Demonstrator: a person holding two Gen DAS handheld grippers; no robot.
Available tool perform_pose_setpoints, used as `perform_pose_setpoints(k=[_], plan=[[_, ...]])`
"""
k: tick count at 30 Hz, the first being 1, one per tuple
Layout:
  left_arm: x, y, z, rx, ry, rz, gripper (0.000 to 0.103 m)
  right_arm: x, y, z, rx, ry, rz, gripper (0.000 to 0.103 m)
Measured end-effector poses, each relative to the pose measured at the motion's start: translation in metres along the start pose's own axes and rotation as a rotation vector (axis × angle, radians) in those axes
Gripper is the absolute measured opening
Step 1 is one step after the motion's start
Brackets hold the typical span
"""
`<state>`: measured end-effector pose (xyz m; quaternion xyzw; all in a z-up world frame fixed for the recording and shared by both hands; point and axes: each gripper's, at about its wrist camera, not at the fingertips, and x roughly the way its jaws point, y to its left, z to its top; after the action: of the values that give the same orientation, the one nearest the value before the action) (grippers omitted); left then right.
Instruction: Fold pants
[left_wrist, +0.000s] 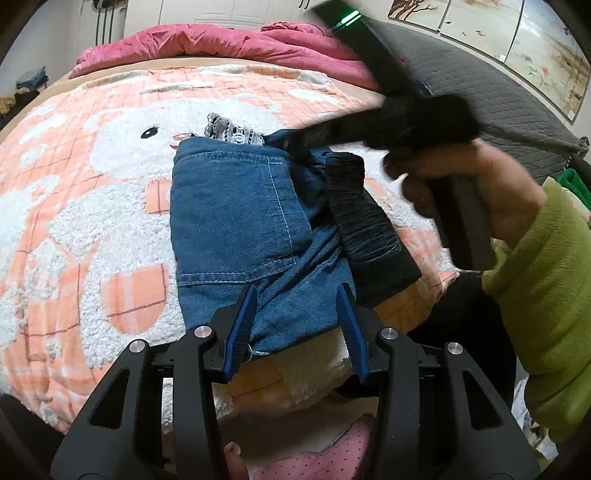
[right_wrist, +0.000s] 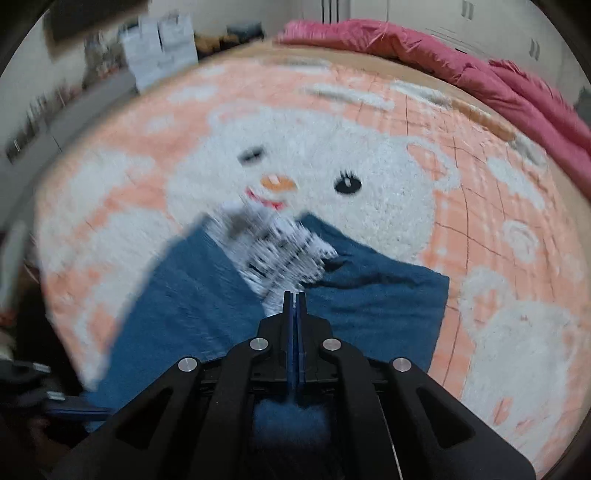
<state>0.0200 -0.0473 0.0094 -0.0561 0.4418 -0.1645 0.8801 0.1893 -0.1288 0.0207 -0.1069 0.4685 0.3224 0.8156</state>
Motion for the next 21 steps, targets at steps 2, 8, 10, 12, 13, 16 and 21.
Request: perform_pose_setpoints(k=[2,8,10,12,13,16,21], plan=[[0.001,0.0,0.0,-0.003,0.001,0.001,0.037,-0.018,0.005,0.002,-0.002,-0.041,0.054,0.022],[0.002,-0.003,0.0,-0.003,0.0,0.006,0.037,-0.022,0.033,-0.002,-0.095,0.016,0.175,0.031],[0.003,-0.005,-0.002,0.0,-0.002,0.008,0.037,0.0,0.031,-0.006,-0.105,0.084,0.084,0.035],[0.003,-0.005,-0.003,0.001,-0.004,0.009,0.037,0.01,0.024,-0.008,-0.074,0.094,0.091,0.035],[0.002,-0.005,-0.003,-0.001,-0.004,0.008,0.037,0.012,0.021,-0.008,-0.055,0.087,0.097,0.035],[0.001,-0.004,-0.003,-0.004,-0.005,0.007,0.037,0.015,0.019,-0.011,-0.047,0.075,0.088,0.038],[0.001,-0.008,-0.002,-0.003,-0.002,0.01,0.037,0.005,0.021,-0.015,-0.04,0.04,0.062,0.051]])
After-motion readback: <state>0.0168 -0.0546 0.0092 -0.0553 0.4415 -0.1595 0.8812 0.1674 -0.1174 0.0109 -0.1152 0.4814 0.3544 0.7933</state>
